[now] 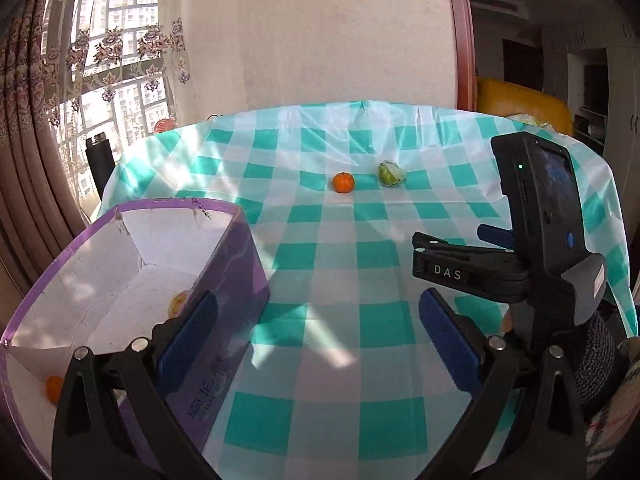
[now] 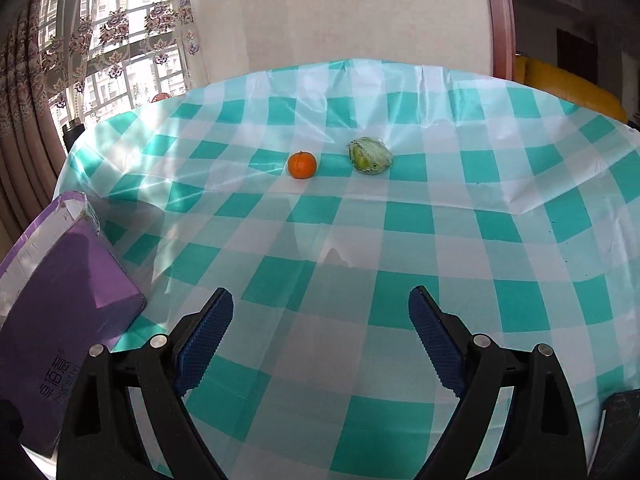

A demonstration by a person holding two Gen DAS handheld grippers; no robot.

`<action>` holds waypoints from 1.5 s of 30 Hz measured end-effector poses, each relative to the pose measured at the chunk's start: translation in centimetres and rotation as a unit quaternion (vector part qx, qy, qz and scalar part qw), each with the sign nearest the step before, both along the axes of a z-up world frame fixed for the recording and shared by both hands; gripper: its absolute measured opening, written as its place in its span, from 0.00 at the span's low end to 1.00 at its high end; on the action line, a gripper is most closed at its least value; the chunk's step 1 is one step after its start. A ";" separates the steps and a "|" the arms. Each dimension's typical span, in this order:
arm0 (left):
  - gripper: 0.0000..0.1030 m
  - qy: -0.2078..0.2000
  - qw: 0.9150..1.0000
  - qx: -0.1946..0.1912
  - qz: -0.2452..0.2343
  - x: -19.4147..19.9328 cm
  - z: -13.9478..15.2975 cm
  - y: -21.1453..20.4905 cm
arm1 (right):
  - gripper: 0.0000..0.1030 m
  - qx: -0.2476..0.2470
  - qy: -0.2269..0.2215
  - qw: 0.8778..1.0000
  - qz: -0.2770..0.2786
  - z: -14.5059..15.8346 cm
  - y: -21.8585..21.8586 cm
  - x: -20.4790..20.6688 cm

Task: Organize fruits
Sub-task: 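Bring both tools back over the last orange and wrapped cabbage, then grasp the wrapped cabbage with the right tool while the left tool grasps the last orange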

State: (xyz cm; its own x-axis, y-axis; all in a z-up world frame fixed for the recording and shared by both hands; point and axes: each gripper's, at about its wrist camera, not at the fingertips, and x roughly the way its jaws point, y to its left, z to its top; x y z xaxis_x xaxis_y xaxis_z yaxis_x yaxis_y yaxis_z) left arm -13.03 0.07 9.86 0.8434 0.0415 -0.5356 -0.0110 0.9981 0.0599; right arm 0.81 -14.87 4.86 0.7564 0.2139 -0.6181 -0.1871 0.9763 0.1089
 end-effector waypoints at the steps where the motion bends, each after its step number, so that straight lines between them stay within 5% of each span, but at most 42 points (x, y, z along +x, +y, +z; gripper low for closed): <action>1: 0.98 0.011 1.000 -0.012 -0.013 1.4 -1.0 -0.6 | 0.84 0.004 0.005 1.000 -0.015 -0.4 -1.0 0.5; 5: 0.98 0.097 0.992 -0.065 -0.046 7.8 -4.9 -1.8 | 0.84 0.034 0.037 0.996 -0.067 -1.5 -4.5 2.3; 12: 0.98 0.126 0.989 -0.075 -0.012 14.6 -7.6 -1.3 | 0.84 0.027 0.048 0.994 -0.094 -1.6 -5.5 5.8; 20: 0.98 0.114 0.989 -0.092 -0.008 18.3 -7.9 -0.7 | 0.84 -0.009 0.050 0.998 -0.048 -1.5 -3.2 12.0; 33: 0.98 0.109 0.978 -0.175 0.030 29.1 -7.7 1.1 | 0.84 -0.017 0.055 0.998 0.020 -1.9 -0.8 23.8; 42: 0.98 0.107 0.980 -0.165 0.028 34.0 -7.6 1.1 | 0.84 -0.069 0.070 0.994 0.056 -2.4 1.6 28.1; 45: 0.98 0.108 0.981 -0.157 0.028 35.6 -7.5 0.8 | 0.70 -0.073 0.082 0.992 0.060 -2.7 1.8 28.6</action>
State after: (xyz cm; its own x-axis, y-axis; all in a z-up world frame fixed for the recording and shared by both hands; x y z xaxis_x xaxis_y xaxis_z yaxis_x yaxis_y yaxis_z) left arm 22.61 0.86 2.34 0.7093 -0.1105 -0.6962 -0.0881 0.9660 -0.2430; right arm 29.38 -13.05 2.17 0.6179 0.1945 -0.7618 -0.2940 0.9558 0.0055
